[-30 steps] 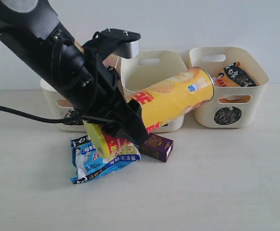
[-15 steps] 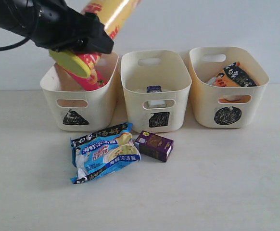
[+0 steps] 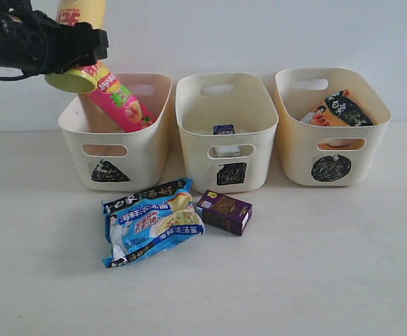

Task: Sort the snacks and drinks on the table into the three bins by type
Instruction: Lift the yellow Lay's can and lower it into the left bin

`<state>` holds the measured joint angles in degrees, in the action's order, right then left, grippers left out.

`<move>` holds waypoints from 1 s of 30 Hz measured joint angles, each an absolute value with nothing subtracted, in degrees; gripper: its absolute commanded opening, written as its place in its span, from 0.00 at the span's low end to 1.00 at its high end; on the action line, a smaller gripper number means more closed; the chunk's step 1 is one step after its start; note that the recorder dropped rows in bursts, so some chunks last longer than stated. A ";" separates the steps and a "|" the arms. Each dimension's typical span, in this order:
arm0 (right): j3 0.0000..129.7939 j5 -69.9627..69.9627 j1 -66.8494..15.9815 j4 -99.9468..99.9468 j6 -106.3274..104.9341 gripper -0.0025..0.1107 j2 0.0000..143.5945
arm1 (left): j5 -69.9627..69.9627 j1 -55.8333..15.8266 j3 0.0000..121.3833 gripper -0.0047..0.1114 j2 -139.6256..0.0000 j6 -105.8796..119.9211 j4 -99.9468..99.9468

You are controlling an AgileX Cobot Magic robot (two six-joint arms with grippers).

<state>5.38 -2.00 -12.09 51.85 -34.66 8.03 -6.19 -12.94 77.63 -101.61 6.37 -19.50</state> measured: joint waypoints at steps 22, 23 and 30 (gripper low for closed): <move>3.23 0.70 -12.09 51.85 -33.39 0.02 8.03 | 0.00 -11.20 85.49 0.47 -116.29 2.42 -19.72; 3.23 0.81 -12.09 51.85 -33.39 0.02 8.03 | -0.63 -11.20 86.18 0.53 -116.87 2.42 -19.72; 3.23 0.81 -12.09 51.85 -33.39 0.02 8.03 | -3.68 -11.20 88.71 0.83 -119.62 2.42 -19.72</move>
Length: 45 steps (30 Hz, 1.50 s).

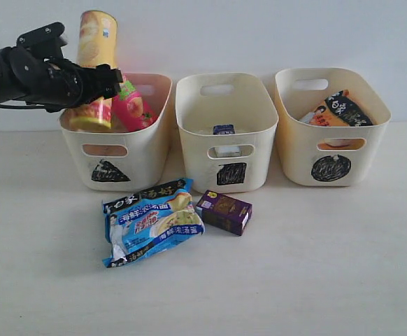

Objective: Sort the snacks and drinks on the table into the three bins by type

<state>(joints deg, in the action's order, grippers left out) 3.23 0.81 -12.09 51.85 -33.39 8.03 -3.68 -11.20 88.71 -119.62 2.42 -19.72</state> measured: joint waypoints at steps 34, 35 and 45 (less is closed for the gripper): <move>3.23 0.81 -12.09 51.85 -32.81 0.02 8.03 | -39.64 -11.20 89.06 0.08 -96.78 9.08 -19.72; 3.23 0.81 -12.09 51.85 -32.81 0.02 8.03 | -41.68 -11.20 89.06 0.08 -95.73 9.25 -19.72; 3.23 0.81 -12.09 51.85 -32.55 0.02 8.03 | -50.20 -11.20 83.02 0.08 -85.67 9.99 -19.72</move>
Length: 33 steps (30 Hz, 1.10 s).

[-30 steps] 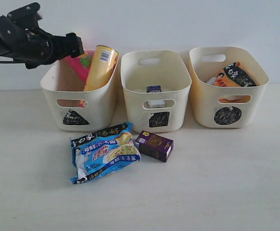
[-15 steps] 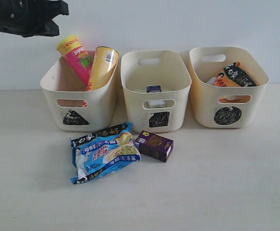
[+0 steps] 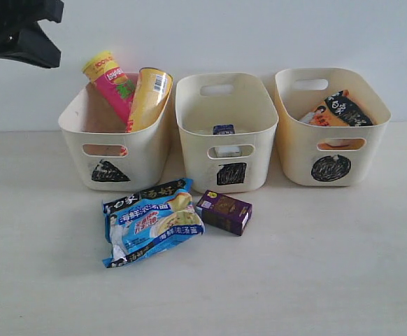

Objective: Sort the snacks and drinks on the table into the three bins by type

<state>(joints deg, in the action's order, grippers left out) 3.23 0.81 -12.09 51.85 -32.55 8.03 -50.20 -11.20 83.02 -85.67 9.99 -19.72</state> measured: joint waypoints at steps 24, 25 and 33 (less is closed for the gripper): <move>3.23 0.81 -12.09 51.85 -32.19 0.02 8.03 | -64.86 -24.49 63.56 0.25 -80.28 45.20 -38.76; 3.23 0.81 -12.09 51.85 -32.19 0.02 8.03 | -63.88 -24.94 63.55 0.28 -80.28 45.69 -38.76; 3.23 0.90 -12.09 51.85 -29.55 0.02 8.03 | -60.54 -25.64 63.55 0.08 -80.28 45.42 -39.21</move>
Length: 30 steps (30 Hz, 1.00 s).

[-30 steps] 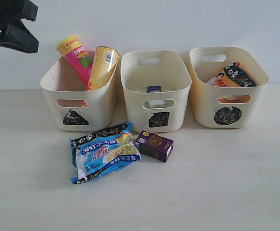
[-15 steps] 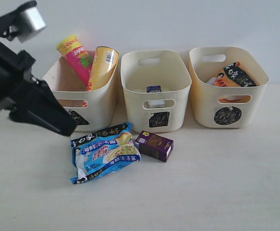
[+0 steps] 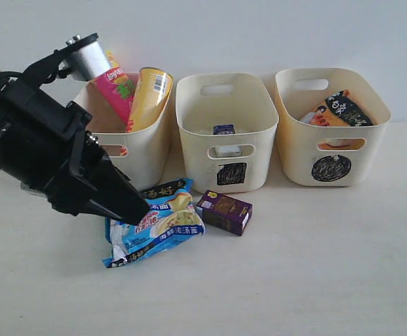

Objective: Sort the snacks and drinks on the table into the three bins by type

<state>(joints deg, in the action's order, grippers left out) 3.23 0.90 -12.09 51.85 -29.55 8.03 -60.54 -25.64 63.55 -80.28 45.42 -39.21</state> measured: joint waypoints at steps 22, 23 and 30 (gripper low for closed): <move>22.86 -15.60 -12.09 53.11 -30.66 0.02 54.38 | -32.82 -25.64 49.05 0.08 -51.54 34.98 -38.17; 24.68 -17.78 -12.09 54.26 -32.51 0.02 58.19 | -30.72 -25.64 47.41 0.08 -49.83 33.40 -37.42; 35.71 -38.84 -12.09 78.17 -57.30 0.08 81.55 | -16.09 -25.64 37.30 0.08 -39.37 24.85 -34.79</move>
<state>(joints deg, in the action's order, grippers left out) 35.71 -38.84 -12.09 78.17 -57.30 81.55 -16.09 -25.64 37.30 -39.37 24.85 -34.79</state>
